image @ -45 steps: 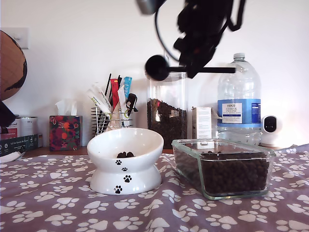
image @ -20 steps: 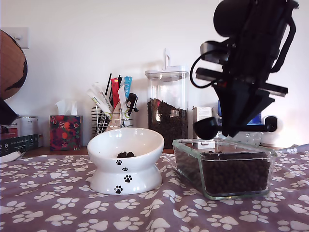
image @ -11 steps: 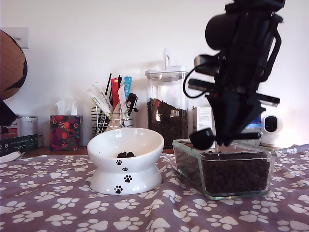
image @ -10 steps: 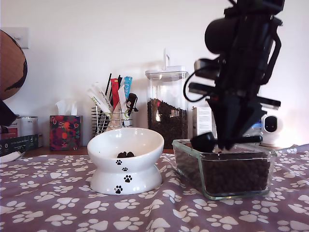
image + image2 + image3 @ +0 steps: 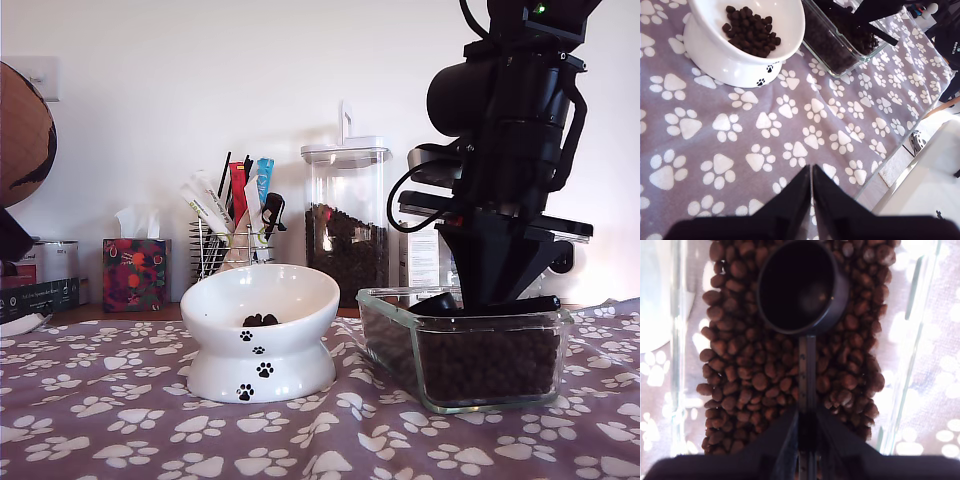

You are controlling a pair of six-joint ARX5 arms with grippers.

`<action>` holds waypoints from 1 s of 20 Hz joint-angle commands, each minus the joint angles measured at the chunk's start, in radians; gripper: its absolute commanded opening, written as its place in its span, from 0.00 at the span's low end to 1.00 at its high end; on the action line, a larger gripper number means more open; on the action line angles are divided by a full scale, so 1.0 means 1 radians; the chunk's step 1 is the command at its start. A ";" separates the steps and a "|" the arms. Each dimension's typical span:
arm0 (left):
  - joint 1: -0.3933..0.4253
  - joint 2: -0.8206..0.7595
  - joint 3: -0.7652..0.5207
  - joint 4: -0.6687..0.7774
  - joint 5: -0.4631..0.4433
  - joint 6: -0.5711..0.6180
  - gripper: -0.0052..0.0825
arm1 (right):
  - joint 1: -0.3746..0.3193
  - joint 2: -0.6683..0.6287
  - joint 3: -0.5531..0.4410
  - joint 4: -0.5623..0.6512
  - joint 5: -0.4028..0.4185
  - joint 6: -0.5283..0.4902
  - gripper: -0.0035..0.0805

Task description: Measure one spoon of cat food and pour it into the food bowl

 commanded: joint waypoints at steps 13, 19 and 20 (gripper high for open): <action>-0.003 0.004 -0.003 0.002 0.000 0.005 0.04 | -0.002 -0.006 0.079 -0.084 -0.002 -0.001 0.25; -0.003 0.004 -0.003 0.010 0.000 0.005 0.04 | -0.002 -0.006 0.196 -0.205 -0.002 -0.054 0.25; -0.003 0.004 -0.003 0.023 0.000 0.005 0.04 | -0.002 -0.011 0.206 -0.220 -0.002 -0.070 0.24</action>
